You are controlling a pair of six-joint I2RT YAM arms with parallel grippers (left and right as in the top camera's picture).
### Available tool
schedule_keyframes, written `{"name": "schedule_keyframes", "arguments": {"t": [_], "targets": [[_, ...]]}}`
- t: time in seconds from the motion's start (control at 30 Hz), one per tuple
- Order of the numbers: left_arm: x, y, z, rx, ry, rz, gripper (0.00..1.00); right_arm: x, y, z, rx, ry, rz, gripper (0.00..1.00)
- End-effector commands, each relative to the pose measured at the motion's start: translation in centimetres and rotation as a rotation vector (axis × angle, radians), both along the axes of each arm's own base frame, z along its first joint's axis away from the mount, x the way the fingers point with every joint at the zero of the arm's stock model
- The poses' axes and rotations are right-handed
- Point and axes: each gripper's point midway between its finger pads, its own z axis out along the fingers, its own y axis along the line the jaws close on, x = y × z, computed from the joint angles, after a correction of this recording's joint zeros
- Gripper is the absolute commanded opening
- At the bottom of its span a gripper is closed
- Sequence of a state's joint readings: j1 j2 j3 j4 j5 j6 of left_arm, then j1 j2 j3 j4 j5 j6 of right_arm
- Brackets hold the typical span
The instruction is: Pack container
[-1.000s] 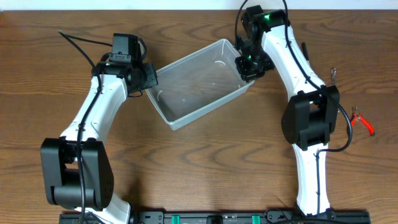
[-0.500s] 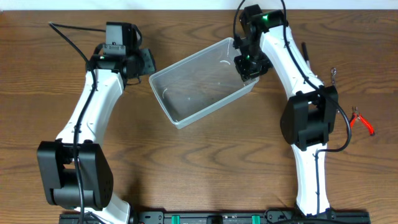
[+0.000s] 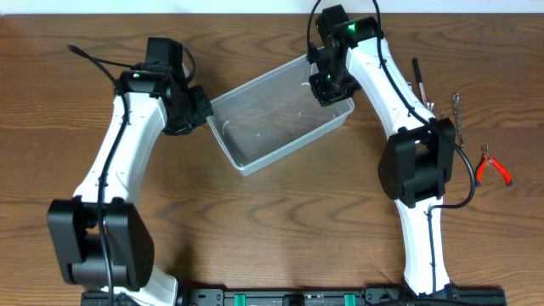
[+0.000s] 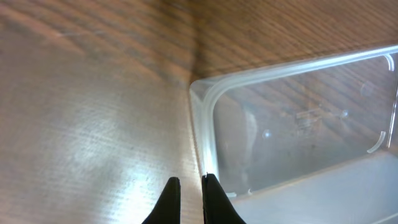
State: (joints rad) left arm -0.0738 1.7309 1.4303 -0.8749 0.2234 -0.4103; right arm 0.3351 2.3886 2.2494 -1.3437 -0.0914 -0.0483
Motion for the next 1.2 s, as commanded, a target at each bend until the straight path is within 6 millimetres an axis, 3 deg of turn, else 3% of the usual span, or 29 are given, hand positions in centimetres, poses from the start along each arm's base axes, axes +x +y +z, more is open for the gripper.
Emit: {"name": "schedule_keyframes", "arguments": {"t": [0.0, 0.13, 0.33, 0.53, 0.83, 1.17], "targets": [[-0.6, 0.8, 3.4, 0.016, -0.068, 0.044, 0.06, 0.4, 0.6, 1.1, 0.026, -0.036, 0.018, 0.24], [-2.9, 0.7, 3.4, 0.012, 0.011, 0.07, 0.06, 0.7, 0.8, 1.2, 0.032, -0.051, 0.021, 0.2], [-5.5, -0.6, 0.9, 0.021, 0.146, 0.034, 0.06, 1.0, 1.0, 1.2, 0.039, -0.063, 0.03, 0.09], [-7.8, -4.8, 0.8, -0.115, 0.24, -0.046, 0.06, 1.1, 1.0, 1.2, 0.04, -0.067, 0.029, 0.01], [-13.0, -8.3, 1.0, -0.13, 0.41, -0.154, 0.06, 1.8, 1.3, 1.4, 0.051, -0.099, 0.03, 0.01], [-14.2, -11.5, 0.7, -0.07, 0.386, -0.244, 0.06, 2.2, 2.5, 1.6, 0.084, -0.123, 0.061, 0.01]]}}
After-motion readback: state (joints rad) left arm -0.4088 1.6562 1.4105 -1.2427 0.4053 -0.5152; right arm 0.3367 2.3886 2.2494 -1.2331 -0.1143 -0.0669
